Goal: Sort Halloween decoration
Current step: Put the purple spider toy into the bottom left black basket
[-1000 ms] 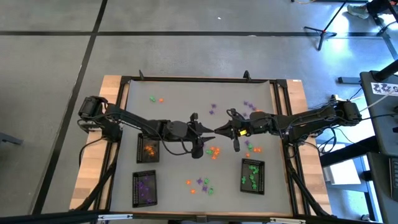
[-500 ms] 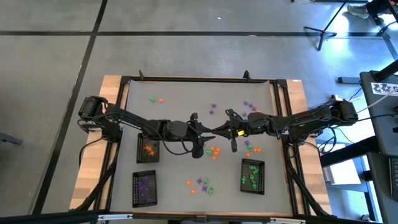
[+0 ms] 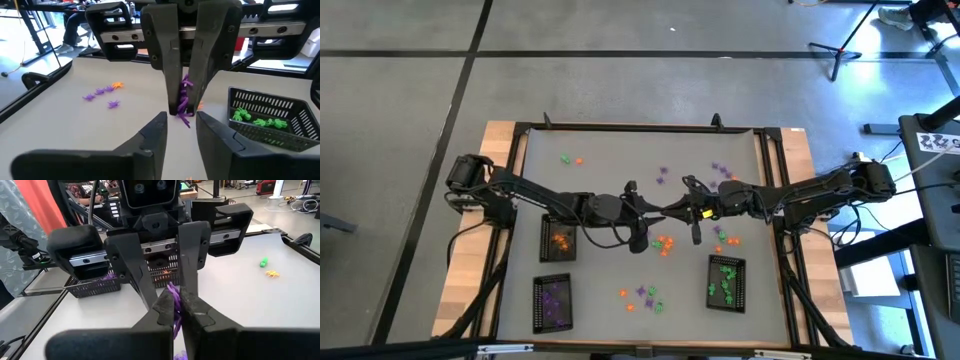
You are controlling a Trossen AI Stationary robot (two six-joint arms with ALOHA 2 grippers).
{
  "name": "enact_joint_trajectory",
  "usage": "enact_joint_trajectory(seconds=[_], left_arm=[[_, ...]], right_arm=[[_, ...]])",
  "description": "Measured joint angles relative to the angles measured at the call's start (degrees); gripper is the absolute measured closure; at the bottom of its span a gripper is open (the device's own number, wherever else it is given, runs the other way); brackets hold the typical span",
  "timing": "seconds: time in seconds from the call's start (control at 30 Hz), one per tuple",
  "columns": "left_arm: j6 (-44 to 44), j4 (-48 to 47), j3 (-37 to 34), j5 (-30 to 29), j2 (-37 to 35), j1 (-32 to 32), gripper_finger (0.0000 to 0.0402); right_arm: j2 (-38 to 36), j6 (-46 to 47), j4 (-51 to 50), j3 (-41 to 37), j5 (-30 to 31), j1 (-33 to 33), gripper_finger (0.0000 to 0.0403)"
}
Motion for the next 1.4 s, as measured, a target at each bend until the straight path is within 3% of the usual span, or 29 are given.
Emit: enact_joint_trajectory(seconds=[0.33,0.87,1.4], left_arm=[[0.0,-1.4,0.0,0.0,0.0,-0.1,0.0396],[-1.0,-1.9,0.0,-6.1,0.0,-2.1,0.0401],[-1.1,-6.0,0.0,-11.8,0.0,-5.3,0.0401]], right_arm=[[0.0,0.0,0.0,0.0,0.0,0.0,0.0393],[0.0,0.0,-0.4,0.0,-2.8,-0.1,0.039],[0.0,1.2,-0.3,0.0,-2.6,0.0,0.0266]])
